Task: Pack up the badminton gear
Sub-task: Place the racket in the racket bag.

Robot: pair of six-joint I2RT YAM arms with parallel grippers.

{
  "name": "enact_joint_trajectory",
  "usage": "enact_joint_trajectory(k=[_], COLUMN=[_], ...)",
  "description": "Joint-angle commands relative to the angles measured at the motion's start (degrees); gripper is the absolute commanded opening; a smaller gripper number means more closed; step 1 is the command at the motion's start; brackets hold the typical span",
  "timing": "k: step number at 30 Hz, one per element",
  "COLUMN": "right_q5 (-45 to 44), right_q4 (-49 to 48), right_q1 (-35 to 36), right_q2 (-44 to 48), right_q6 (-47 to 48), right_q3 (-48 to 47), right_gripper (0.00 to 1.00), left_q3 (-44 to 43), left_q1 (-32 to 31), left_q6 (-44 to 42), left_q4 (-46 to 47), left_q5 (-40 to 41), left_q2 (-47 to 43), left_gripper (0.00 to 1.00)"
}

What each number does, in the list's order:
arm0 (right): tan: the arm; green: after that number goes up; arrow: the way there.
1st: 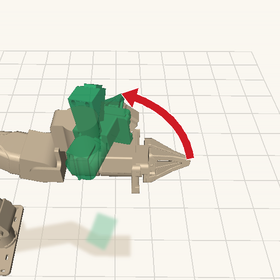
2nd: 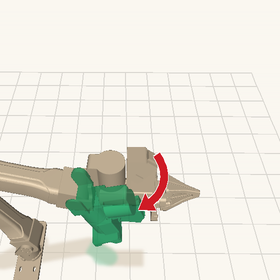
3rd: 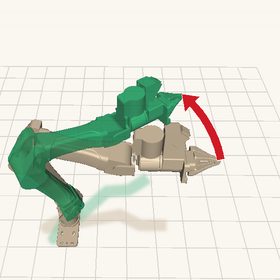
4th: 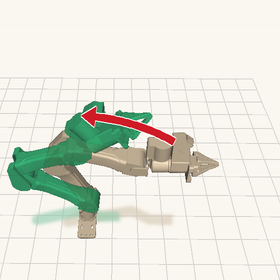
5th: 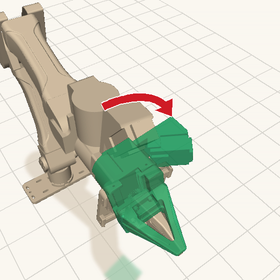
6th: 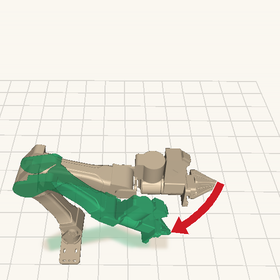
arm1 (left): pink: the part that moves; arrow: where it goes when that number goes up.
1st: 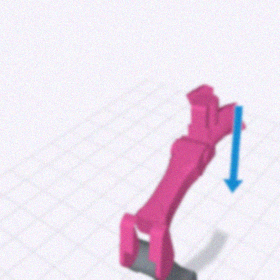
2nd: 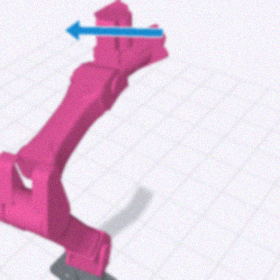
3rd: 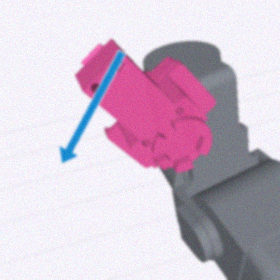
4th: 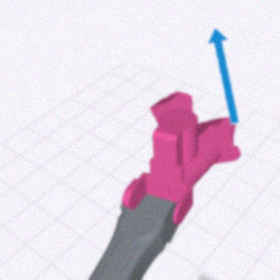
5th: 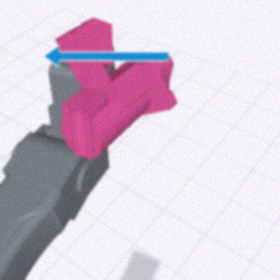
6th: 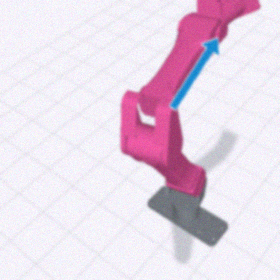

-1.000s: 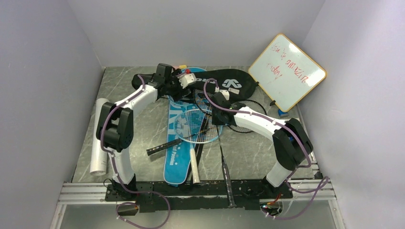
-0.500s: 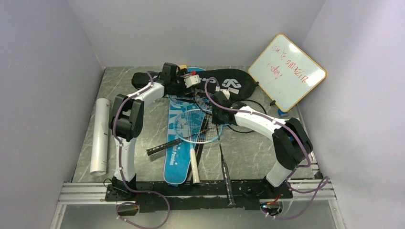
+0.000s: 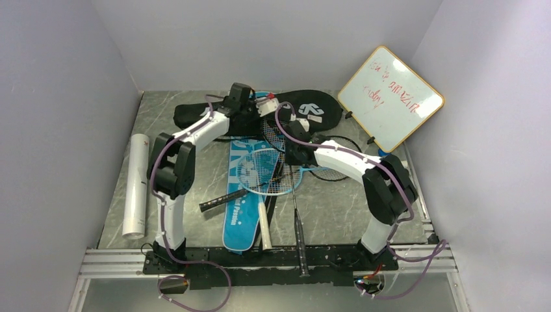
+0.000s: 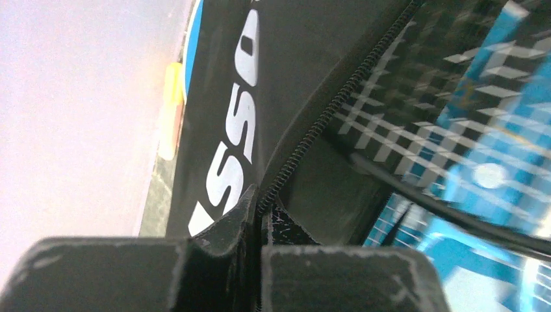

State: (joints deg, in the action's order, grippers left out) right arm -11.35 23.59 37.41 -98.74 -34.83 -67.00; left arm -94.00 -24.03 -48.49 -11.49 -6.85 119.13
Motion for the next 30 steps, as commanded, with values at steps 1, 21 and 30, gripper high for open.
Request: enact_joint_trajectory(k=[1, 21, 30], right_q5=[0.87, -0.3, -1.18], right_q4=[-1.01, 4.58, 7.68], right_q1=[-0.54, -1.11, -1.12], right_q2=[-0.07, 8.35, 12.96], right_q6=[-0.96, -1.11, -3.71], right_q3=[-5.25, -15.61, -14.9], right_gripper=[0.0, 0.0, 0.0], left_q3=[-2.13, -14.61, 1.79], left_q1=[-4.3, -7.69, -7.67], left_q6=[8.61, 55.46, 67.64], left_q4=[-7.63, -34.4, -31.19], left_q5=[7.59, 10.57, -12.24], left_q2=[-9.92, -29.17, -38.05], left_gripper=[0.05, 0.05, 0.05])
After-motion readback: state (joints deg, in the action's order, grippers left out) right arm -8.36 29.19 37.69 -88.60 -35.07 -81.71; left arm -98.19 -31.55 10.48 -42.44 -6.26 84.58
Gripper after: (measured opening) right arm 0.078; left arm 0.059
